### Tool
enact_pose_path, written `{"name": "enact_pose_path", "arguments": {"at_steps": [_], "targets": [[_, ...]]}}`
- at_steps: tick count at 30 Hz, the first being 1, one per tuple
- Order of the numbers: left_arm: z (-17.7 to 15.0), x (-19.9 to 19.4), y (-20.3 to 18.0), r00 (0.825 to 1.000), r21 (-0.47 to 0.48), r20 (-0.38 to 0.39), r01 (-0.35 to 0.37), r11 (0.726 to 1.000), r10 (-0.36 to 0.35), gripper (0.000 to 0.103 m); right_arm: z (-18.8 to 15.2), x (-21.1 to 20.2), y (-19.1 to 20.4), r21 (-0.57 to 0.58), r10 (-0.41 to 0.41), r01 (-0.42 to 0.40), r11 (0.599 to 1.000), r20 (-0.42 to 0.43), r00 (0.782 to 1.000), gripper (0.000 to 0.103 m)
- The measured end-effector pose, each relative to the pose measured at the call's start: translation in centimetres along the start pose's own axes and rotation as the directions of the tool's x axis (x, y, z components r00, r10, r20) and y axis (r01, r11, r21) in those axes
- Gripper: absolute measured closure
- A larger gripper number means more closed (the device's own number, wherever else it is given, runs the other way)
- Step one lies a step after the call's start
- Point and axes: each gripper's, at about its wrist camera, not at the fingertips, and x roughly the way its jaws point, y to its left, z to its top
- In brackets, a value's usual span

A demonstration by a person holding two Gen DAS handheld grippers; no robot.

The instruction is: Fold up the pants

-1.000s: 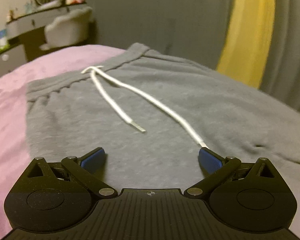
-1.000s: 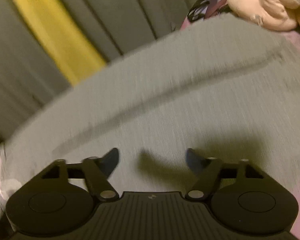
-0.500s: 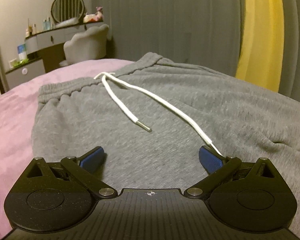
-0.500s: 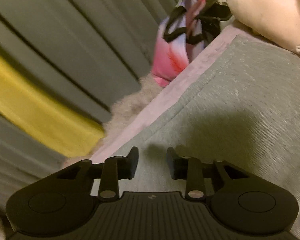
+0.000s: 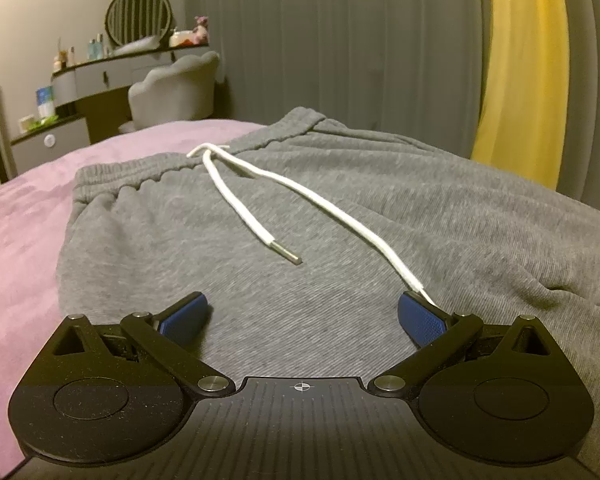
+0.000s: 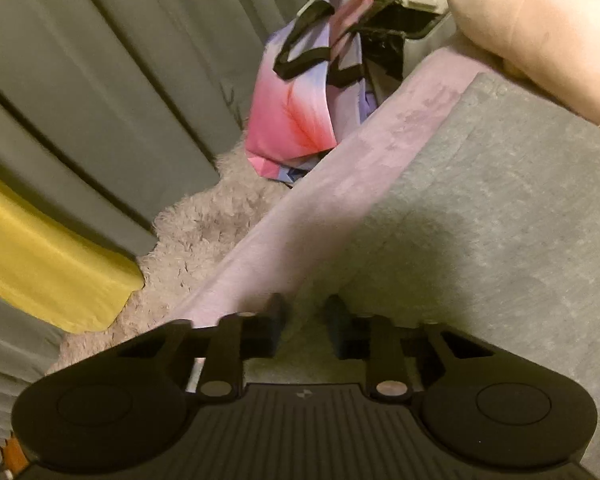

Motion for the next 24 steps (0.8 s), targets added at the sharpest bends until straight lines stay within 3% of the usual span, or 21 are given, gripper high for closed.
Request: {"name": "enact_pose_path", "arguments": {"at_steps": [1, 4, 7, 10, 13, 16, 18, 19, 21, 24], "targets": [[0.0, 0.0, 0.1, 1.0, -0.003, 0.0, 0.002, 1.0, -0.002, 0.0, -0.1, -0.7, -0.5, 0.004, 0.014, -0.014, 1.0, 0.016, 1.0, 0.099], [0.1, 0.0, 0.2, 1.0, -0.014, -0.005, 0.011, 1.0, -0.011, 0.0, -0.5, -3.9, -2.1, 0.008, 0.094, -0.095, 0.995, 0.058, 0.994, 0.101], [0.1, 0.1, 0.3, 1.0, -0.019, -0.006, 0.014, 1.0, -0.014, 0.0, -2.6, -9.3, -4.8, -0.049, 0.197, -0.192, 0.98, 0.149, 0.969, 0.101], [0.1, 0.1, 0.3, 1.0, -0.023, -0.007, 0.017, 1.0, -0.018, 0.0, -6.7, -14.8, -8.3, -0.109, 0.265, -0.248, 0.963, 0.191, 0.945, 0.101], [0.2, 0.1, 0.4, 1.0, -0.027, -0.008, 0.021, 0.999, -0.022, 0.0, -11.9, -18.3, -12.7, -0.101, 0.286, -0.273, 0.957, 0.16, 0.945, 0.101], [0.2, 0.1, 0.5, 1.0, -0.032, -0.01, 0.025, 0.999, -0.025, 0.0, -17.1, -18.7, -16.2, -0.12, 0.199, -0.188, 0.975, 0.087, 0.976, 0.103], [0.2, 0.0, 0.6, 1.0, -0.037, -0.01, 0.029, 0.999, -0.029, 0.0, -18.4, -18.1, -17.8, -0.128, 0.089, -0.083, 0.988, 0.039, 0.995, 0.103], [0.3, 0.0, 0.6, 0.999, -0.04, -0.01, 0.031, 0.999, -0.031, 0.0, -17.9, -18.3, -18.5, -0.098, 0.085, -0.08, 0.992, 0.047, 0.995, 0.102], [0.2, 0.0, 0.7, 0.999, -0.043, -0.009, 0.034, 0.998, -0.034, 0.0, -16.2, -19.7, -18.4, -0.124, 0.085, -0.068, 0.99, 0.134, 0.987, 0.101], [0.2, 0.0, 0.7, 0.999, -0.044, -0.009, 0.034, 0.998, -0.034, 0.0, -14.7, -21.2, -15.3, -0.311, 0.055, 0.037, 0.95, 0.284, 0.957, 0.09]]}}
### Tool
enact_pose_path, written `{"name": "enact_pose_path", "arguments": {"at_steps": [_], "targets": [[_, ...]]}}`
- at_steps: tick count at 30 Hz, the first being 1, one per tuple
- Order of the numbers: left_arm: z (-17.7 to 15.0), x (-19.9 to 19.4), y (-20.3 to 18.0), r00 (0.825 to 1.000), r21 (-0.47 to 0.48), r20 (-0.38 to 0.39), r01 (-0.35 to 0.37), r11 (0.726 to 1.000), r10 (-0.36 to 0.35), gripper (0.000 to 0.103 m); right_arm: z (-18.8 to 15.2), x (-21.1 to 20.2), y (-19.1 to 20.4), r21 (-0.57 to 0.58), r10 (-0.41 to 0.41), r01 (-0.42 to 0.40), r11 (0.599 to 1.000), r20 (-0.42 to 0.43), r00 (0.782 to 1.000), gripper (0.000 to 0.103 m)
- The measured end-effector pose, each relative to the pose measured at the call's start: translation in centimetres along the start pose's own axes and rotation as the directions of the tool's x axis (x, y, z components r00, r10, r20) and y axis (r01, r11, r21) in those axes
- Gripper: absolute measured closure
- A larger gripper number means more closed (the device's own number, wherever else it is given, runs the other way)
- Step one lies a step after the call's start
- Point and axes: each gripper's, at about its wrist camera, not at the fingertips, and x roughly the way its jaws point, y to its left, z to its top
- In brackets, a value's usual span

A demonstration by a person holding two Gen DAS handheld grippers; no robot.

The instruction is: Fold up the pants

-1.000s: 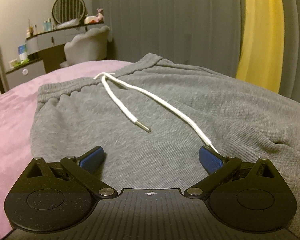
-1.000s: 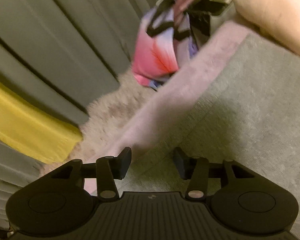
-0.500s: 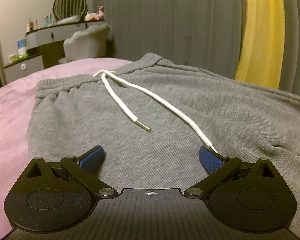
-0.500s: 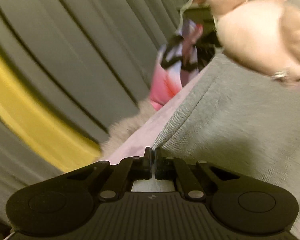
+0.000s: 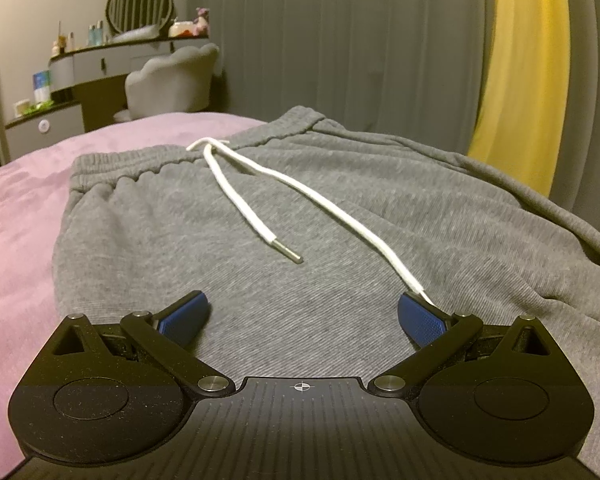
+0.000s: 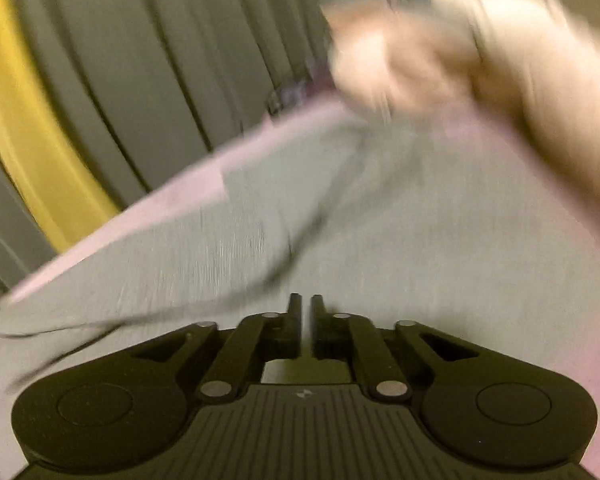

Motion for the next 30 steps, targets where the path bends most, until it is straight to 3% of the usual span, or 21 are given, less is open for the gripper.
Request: {"name": "enact_pose_path", "arguments": {"at_steps": [2, 3, 8, 10, 11, 12, 13, 17, 20, 23, 25, 26, 28, 30], "targets": [[0.0, 0.0, 0.0, 1.0, 0.0, 0.0, 0.0, 1.0, 0.0, 0.0, 1.6, 1.0, 1.6, -0.103, 0.026, -0.023, 0.994, 0.034, 0.999, 0.069], [0.0, 0.0, 0.0, 1.0, 0.0, 0.001, 0.0, 1.0, 0.0, 0.0, 2.2, 2.0, 2.3, -0.145, 0.013, -0.01, 0.989, 0.022, 1.0, 0.051], [0.0, 0.0, 0.1, 1.0, -0.006, -0.001, 0.006, 1.0, -0.006, 0.0, 2.6, 8.6, 3.6, -0.245, -0.117, 0.096, 0.965, -0.072, 0.99, 0.049], [-0.1, 0.0, 0.2, 1.0, -0.012, 0.0, 0.01, 1.0, -0.01, 0.0, 2.6, 10.3, 2.8, -0.227, -0.163, 0.141, 0.964, -0.081, 0.983, 0.05], [0.0, 0.0, 0.2, 1.0, -0.012, -0.001, 0.011, 1.0, -0.011, 0.0, 2.8, 10.5, 2.2, -0.189, -0.171, 0.154, 0.97, -0.075, 0.982, 0.058], [0.0, 0.0, 0.1, 1.0, -0.011, -0.001, 0.01, 1.0, -0.01, 0.0, 3.3, 10.5, 1.5, -0.132, -0.155, 0.144, 0.981, -0.076, 0.985, 0.088], [0.0, 0.0, 0.2, 1.0, -0.012, 0.0, 0.01, 1.0, -0.01, 0.0, 3.7, 10.1, 0.8, -0.08, -0.151, 0.145, 0.986, -0.075, 0.986, 0.094], [0.0, 0.0, 0.1, 1.0, -0.012, -0.001, 0.01, 1.0, -0.01, 0.0, 4.6, 5.7, -4.2, 0.211, -0.033, 0.029, 0.977, 0.012, 0.999, 0.095], [0.0, 0.0, 0.2, 1.0, -0.014, -0.001, 0.011, 1.0, -0.011, 0.0, 2.4, 1.3, -8.9, 0.468, 0.043, -0.082, 0.88, 0.094, 0.995, 0.098], [0.0, 0.0, 0.2, 1.0, -0.013, -0.001, 0.011, 1.0, -0.011, 0.0, -1.6, -0.8, -11.5, 0.56, 0.02, -0.086, 0.824, 0.122, 0.992, 0.098], [0.1, 0.1, 0.3, 1.0, -0.015, -0.003, 0.016, 1.0, -0.016, 0.0, -4.1, 0.6, -12.9, 0.605, 0.047, -0.054, 0.795, 0.027, 0.999, 0.098], [0.1, 0.1, 0.3, 1.0, -0.017, -0.003, 0.019, 1.0, -0.019, 0.0, -4.9, 1.3, -13.7, 0.647, 0.071, -0.043, 0.762, -0.017, 0.997, 0.098], [0.2, 0.1, 0.4, 1.0, -0.02, -0.004, 0.024, 1.0, -0.024, 0.0, -5.5, 1.6, -14.9, 0.722, 0.127, -0.068, 0.689, -0.028, 0.992, 0.093], [0.1, 0.0, 0.4, 1.0, -0.019, -0.004, 0.023, 1.0, -0.024, 0.0, -5.2, 1.5, -15.4, 0.719, 0.132, -0.098, 0.688, 0.01, 0.991, 0.082]]}}
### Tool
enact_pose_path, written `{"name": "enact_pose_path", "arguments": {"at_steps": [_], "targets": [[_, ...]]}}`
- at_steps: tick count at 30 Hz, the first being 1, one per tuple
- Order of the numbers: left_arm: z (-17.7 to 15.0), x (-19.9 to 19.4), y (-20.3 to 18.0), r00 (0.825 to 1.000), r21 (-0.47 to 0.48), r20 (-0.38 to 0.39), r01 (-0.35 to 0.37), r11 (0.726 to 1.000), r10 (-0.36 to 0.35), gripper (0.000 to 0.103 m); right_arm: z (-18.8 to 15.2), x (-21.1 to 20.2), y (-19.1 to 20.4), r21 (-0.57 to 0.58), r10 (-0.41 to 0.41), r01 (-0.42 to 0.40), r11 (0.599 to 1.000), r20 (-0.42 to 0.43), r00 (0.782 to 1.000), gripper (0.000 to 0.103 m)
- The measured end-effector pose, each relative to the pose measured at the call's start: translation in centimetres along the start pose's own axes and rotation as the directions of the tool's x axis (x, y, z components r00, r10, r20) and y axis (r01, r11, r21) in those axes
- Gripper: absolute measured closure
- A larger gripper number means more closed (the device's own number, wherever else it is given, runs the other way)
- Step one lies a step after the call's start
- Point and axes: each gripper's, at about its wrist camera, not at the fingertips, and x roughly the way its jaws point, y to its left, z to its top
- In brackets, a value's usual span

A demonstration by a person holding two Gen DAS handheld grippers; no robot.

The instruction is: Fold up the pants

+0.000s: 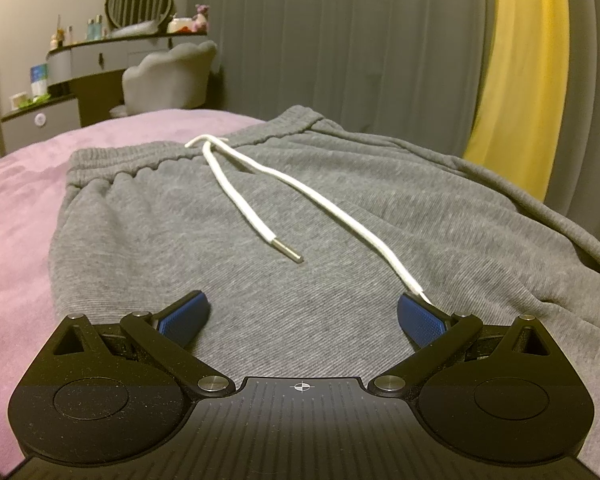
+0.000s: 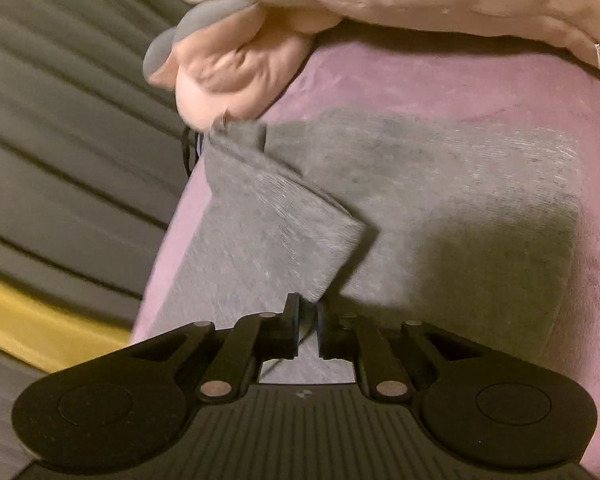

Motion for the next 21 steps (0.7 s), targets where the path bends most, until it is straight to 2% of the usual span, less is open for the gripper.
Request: {"name": "enact_pose_path", "arguments": {"at_steps": [2, 5, 8, 9, 10, 11, 14, 15, 18, 19, 21], "targets": [[0.0, 0.0, 0.0, 1.0, 0.002, 0.0, 0.0, 1.0, 0.0, 0.0, -0.2, -0.1, 0.2, -0.019, 0.031, -0.031, 0.999, -0.006, 1.0, 0.076], [0.0, 0.0, 0.0, 1.0, 0.002, 0.001, 0.0, 1.0, 0.0, 0.0, -0.9, 1.4, -0.3, 0.038, 0.076, -0.072, 0.997, -0.098, 0.992, 0.075], [0.0, 0.0, 0.0, 1.0, 0.002, -0.001, 0.003, 1.0, -0.003, 0.0, -0.9, 2.0, 0.0, 0.082, 0.137, -0.13, 0.988, -0.083, 0.987, 0.073], [0.1, 0.0, 0.0, 1.0, 0.005, -0.004, 0.005, 1.0, -0.005, 0.0, -0.8, 2.0, 0.3, 0.077, 0.156, -0.151, 0.986, -0.064, 0.986, 0.076], [0.2, -0.1, 0.1, 1.0, 0.014, -0.006, 0.009, 1.0, -0.009, 0.0, -1.2, 1.8, 1.1, 0.061, 0.174, -0.171, 0.983, -0.048, 0.984, 0.085], [0.4, -0.3, 0.0, 1.0, 0.035, -0.005, 0.011, 0.999, -0.011, 0.0, -1.3, 1.7, 1.4, 0.037, 0.193, -0.191, 0.981, -0.042, 0.98, 0.098], [1.6, -1.0, -0.9, 1.0, 0.134, 0.026, -0.007, 0.991, 0.003, 0.0, -1.4, 1.9, 2.2, -0.023, 0.207, -0.208, 0.978, -0.049, 0.977, 0.098], [2.3, -1.3, -1.0, 0.999, 0.144, 0.041, 0.016, 0.99, -0.022, 0.0, -1.4, 2.1, 2.3, -0.027, 0.211, -0.213, 0.977, -0.06, 0.976, 0.093], [5.3, -2.1, -1.1, 0.987, 0.09, 0.071, 0.139, 0.986, -0.145, 0.0, -1.0, 3.2, 2.5, -0.013, 0.223, -0.225, 0.974, -0.091, 0.971, 0.089], [6.5, -1.7, -1.4, 0.981, 0.063, 0.046, 0.183, 0.981, -0.186, 0.0, -0.9, 3.5, 2.6, -0.017, 0.223, -0.225, 0.974, -0.09, 0.971, 0.089], [9.4, 0.1, -2.3, 0.961, -0.024, -0.05, 0.272, 0.962, -0.273, 0.0, -0.5, 3.9, 2.5, -0.029, 0.205, -0.208, 0.978, -0.086, 0.975, 0.09]]}}
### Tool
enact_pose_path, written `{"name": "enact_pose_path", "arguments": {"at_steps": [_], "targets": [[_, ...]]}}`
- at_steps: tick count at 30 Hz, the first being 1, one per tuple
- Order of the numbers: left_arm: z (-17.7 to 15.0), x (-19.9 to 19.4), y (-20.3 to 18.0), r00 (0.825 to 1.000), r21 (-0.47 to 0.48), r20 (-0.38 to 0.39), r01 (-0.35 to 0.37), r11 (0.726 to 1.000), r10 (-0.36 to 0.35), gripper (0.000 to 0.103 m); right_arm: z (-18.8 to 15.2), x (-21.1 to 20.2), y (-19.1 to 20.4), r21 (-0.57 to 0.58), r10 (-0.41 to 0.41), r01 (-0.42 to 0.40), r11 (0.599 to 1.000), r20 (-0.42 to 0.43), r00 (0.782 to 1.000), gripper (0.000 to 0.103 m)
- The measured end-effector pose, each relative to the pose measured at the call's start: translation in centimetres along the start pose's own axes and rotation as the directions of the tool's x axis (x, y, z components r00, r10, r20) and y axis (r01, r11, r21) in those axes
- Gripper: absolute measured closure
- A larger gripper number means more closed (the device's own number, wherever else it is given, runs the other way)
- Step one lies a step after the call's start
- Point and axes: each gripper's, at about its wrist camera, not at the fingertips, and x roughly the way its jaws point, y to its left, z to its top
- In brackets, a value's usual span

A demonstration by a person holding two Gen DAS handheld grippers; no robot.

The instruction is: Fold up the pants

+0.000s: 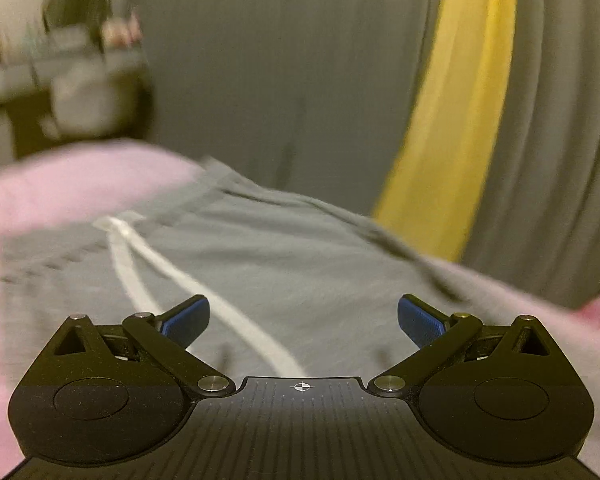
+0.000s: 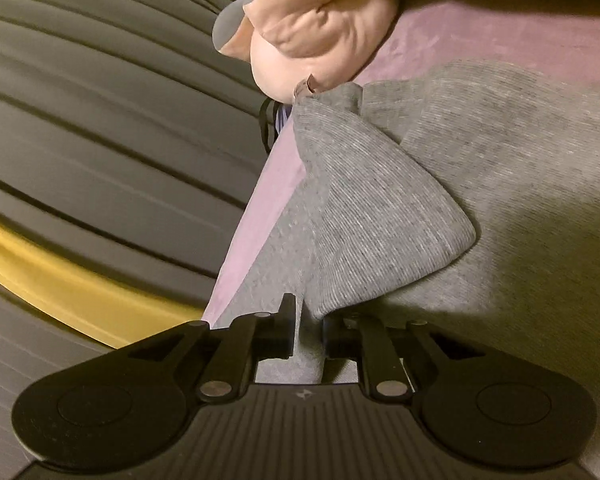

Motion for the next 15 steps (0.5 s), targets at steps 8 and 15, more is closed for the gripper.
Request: {"name": "enact_pose_path", "arguments": {"at_steps": [8, 15], "targets": [[8.2, 11.7, -1.9, 0.944, -0.319, -0.241, 0.142, 0.937, -0.225, 0.0, -0.3, 0.5, -2.2, 0.086, -0.009, 0.012, 0.996, -0.033, 0.999, 0.091], [8.8, 18.2, -3.4, 0.914, -0.318, -0.334, 0.123, 0.94, -0.232, 0.043, -0.7, 1.3, -1.8, 0.025, -0.028, 0.028, 0.999, -0.002, 1.0, 0.093]]}}
